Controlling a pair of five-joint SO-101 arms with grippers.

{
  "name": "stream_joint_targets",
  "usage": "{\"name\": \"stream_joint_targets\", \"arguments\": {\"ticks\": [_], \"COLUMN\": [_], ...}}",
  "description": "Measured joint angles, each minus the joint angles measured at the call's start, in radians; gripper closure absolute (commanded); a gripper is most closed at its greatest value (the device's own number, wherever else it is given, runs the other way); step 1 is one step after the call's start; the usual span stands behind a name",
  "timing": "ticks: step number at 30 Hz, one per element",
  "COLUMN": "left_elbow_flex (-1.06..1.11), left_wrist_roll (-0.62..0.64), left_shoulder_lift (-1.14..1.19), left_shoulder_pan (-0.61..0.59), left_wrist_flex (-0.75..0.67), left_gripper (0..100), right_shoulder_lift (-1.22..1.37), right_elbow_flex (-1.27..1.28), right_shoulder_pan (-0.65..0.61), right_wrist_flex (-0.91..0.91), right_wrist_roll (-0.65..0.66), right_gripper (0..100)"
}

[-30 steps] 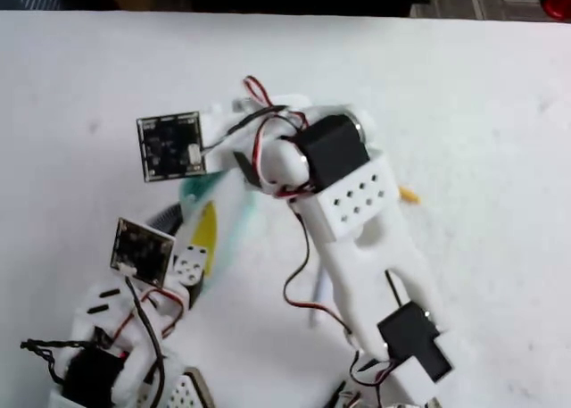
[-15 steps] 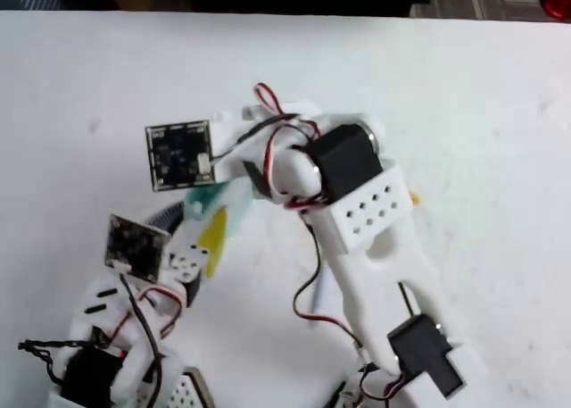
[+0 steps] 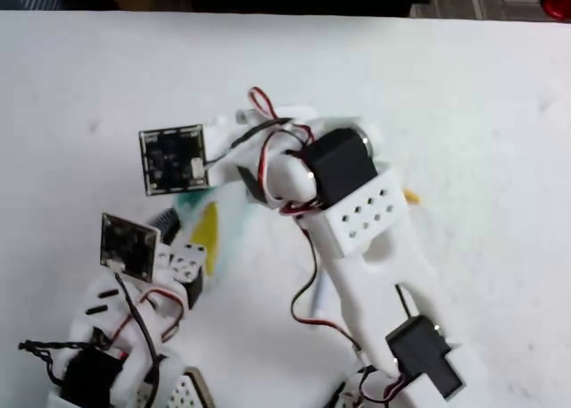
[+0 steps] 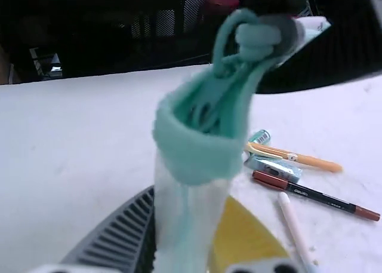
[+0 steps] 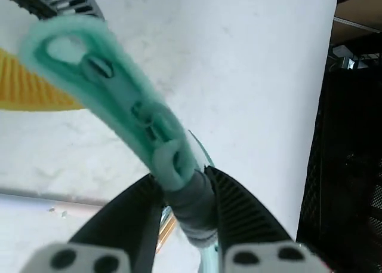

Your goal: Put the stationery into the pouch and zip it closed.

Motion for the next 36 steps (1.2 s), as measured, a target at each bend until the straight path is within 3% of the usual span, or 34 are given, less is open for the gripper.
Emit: {"name": "stream_joint_targets", "arguments": {"ticks": [13,19,26,30,36], "left_elbow_flex": [0.000,0.000,0.000,0.000,0.000], "left_wrist_roll": [-0.021,-0.025,-0.021,-0.021,-0.025], "left_shoulder_lift": [0.000,0.000,0.006,0.003,0.003], "left_shoulder_pan": [0.052,0.052,0.055,0.055,0.055], "left_wrist_flex": [0.000,0.000,0.000,0.000,0.000], "left_gripper": [98,98,98,98,97], "right_shoulder_lift": [-0.109,-0.121,-0.106,-0.098,-0.097], "right_elbow_flex": [0.000,0.000,0.031,0.035,0.035], "right_shoulder_pan": [-0.025,-0.032,-0.043,-0.049,-0.044], "right_wrist_flex": [0.000,0.000,0.000,0.000,0.000], "right_wrist_roll": [-0.054,-0.055,-0.055,-0.055,-0.054], "right_gripper": [83.4,96.0,88.3,98.1,98.1]}}
